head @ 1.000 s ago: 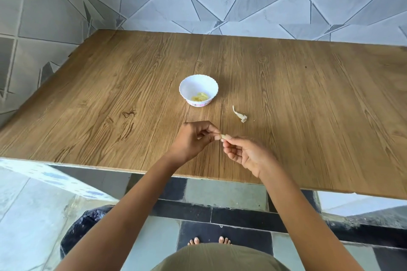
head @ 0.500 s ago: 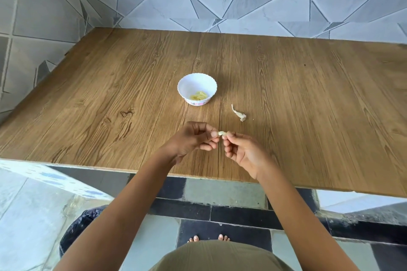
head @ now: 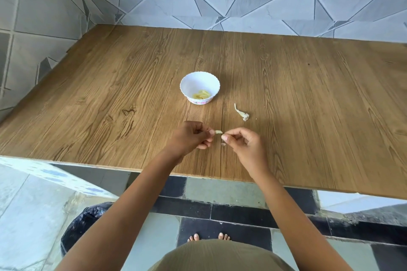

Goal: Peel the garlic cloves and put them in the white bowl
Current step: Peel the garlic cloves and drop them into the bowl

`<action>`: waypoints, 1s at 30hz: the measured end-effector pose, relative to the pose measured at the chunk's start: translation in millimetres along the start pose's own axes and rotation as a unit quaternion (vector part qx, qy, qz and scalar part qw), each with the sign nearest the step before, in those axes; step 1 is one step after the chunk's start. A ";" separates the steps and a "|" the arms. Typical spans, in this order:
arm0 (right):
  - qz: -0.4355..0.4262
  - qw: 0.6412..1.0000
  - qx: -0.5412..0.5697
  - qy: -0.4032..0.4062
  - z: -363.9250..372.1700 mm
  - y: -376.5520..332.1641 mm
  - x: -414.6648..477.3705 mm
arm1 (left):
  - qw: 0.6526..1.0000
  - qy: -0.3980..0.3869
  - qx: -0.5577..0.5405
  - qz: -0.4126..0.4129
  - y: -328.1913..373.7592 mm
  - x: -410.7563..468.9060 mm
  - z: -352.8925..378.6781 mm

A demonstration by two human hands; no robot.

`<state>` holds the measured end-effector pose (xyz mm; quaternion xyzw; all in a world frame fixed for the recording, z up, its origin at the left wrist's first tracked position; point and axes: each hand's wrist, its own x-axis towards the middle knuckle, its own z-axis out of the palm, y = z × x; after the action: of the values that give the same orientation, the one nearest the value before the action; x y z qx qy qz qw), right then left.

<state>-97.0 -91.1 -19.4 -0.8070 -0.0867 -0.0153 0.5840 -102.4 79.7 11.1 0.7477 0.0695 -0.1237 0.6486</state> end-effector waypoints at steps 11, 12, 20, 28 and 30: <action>0.269 0.901 0.321 -0.113 -4.7 -23.0 3.4 | 0.995 -0.094 -0.034 0.008 4.8 -1.0 -2.7; 0.279 0.892 0.341 -0.099 -4.5 -22.8 3.6 | 0.995 -0.092 -0.039 0.011 4.5 -0.5 -1.7; 0.171 0.950 0.260 -0.007 -4.3 -17.4 -0.7 | 0.959 0.047 0.263 0.095 -9.4 7.3 -6.6; 0.172 0.948 0.267 -0.015 -3.8 -19.8 -2.5 | 0.996 0.022 0.027 0.078 4.0 2.9 2.1; 0.164 0.950 0.264 -0.022 -4.0 -20.3 -2.5 | 0.996 -0.003 0.029 0.080 6.2 4.8 1.7</action>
<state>-102.3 -89.0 0.6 -0.6275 0.0333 0.1221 0.7682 -96.3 76.8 15.4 0.7694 0.0044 -0.0755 0.6343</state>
